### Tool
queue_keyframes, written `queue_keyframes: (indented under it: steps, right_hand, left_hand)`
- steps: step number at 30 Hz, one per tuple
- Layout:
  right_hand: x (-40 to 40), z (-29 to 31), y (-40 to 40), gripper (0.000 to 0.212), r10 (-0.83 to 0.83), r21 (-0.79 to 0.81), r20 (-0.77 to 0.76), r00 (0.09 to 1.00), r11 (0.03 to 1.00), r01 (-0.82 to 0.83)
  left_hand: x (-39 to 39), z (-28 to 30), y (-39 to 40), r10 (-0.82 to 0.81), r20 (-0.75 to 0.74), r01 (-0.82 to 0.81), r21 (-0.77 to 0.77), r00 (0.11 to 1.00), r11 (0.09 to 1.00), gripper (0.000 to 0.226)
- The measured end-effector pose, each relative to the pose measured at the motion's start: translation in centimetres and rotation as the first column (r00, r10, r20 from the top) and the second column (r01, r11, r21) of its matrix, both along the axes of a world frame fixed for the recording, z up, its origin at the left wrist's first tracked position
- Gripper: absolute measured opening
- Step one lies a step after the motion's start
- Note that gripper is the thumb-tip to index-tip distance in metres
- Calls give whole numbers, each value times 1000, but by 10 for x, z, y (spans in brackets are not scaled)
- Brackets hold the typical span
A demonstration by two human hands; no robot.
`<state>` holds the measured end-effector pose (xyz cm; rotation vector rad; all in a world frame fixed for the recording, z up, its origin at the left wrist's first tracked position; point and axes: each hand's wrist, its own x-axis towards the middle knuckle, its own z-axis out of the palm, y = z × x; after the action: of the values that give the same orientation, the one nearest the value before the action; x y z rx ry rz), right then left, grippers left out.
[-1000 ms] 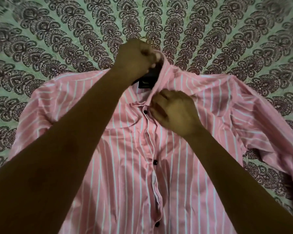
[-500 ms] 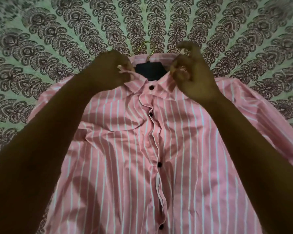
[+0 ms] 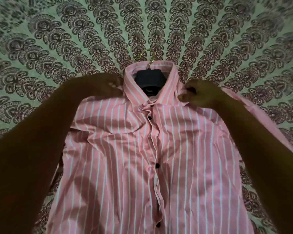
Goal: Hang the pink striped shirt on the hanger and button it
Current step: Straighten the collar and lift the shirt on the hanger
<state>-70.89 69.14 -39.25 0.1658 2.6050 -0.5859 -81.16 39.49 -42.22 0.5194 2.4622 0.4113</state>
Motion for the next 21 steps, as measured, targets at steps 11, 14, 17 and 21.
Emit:
queue_keyframes:
  steps: [11,14,17,21]
  right_hand:
    - [70,80,-13,49,-152,-116,-201,968,985,131]
    - [100,134,-20,50,-220,-224,-269,938,961,162]
    - [130,196,-25,55,-230,-269,-346,910,953,139]
    - [180,276,-30,53,-195,-301,-444,875,952,60]
  left_hand:
    - [90,104,4,208,-49,-181,329,977,927,47]
    - [128,160,-2,329,-143,-236,448,933,862,41]
    - [165,221,-12,407,-235,-229,542,883,809,50]
    - [223,301,-28,430,-293,-159,639,854,752,40]
